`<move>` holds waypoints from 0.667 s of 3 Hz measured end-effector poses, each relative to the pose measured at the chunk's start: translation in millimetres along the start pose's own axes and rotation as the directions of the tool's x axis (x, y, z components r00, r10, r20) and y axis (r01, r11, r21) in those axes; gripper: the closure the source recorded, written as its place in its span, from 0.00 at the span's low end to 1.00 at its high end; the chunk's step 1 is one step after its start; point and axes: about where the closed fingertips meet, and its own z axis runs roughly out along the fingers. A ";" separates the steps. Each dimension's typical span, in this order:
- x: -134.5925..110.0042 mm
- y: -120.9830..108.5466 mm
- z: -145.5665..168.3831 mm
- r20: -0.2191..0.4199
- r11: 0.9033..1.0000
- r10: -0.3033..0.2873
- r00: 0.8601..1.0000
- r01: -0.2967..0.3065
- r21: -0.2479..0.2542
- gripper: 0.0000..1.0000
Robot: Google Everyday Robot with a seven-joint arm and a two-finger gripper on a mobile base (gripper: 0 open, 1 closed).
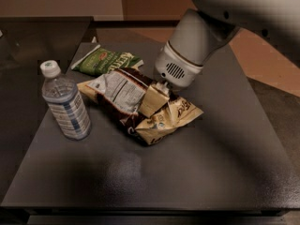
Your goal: Move brown chip bag near blue plastic bottle
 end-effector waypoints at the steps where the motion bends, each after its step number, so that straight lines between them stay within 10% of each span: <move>1: -9.4 7.7 11.5 -0.001 1.000 -0.025 1.000 0.025 -0.013 0.37; 2: -9.9 8.6 10.8 -0.001 1.000 -0.026 1.000 0.026 -0.010 0.13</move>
Offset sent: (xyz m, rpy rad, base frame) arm -0.0038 0.0130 -0.0036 0.0035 -0.0007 0.0234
